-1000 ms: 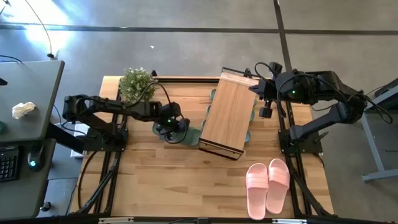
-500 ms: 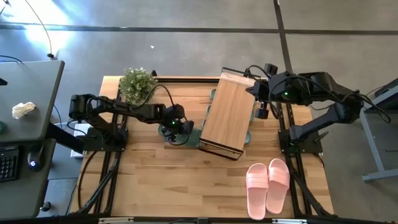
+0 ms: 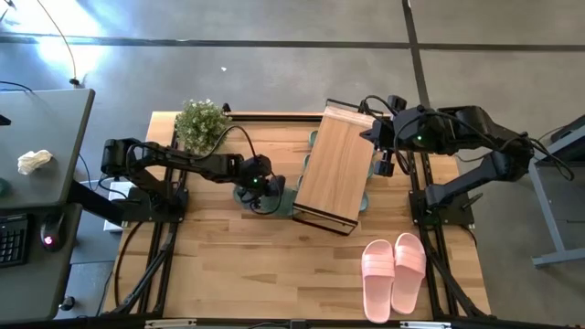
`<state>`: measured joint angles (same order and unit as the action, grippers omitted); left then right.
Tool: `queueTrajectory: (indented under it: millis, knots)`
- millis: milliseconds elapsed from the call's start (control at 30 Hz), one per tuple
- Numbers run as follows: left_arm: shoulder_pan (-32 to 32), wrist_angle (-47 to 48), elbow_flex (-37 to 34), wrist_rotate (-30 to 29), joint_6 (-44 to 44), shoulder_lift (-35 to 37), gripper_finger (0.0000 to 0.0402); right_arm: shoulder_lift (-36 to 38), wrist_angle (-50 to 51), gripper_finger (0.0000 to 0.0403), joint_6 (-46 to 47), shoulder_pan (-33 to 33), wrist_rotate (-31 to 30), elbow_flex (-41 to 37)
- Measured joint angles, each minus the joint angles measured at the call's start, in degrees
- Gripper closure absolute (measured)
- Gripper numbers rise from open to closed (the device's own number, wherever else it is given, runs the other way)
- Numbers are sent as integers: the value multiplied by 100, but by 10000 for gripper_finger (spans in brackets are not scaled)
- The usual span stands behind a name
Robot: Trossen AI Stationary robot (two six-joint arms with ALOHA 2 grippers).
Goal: Pick and place slides into the shelf
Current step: Put the green slide under the shelf
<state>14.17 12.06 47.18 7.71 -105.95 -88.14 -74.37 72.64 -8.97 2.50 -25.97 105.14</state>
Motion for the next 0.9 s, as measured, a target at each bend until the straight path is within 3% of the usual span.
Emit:
queueTrajectory:
  millis: [100, 367, 667, 900]
  knots:
    - [-46, -5, 0, -186, 200, 0, 297, 0, 0, 403, 0, 0, 1, 0]
    - [-445, 77, 8, -1751, 174, 54, 249, 0, 1, 403, -7, 0, -1, 0]
    - [-597, 2152, 840, -2419, 1341, 300, 273, 2, 41, 403, -125, 0, -12, 0]
    - [-590, 3790, 1848, -2487, 3249, 691, 304, 2, 15, 403, -155, 0, 53, 0]
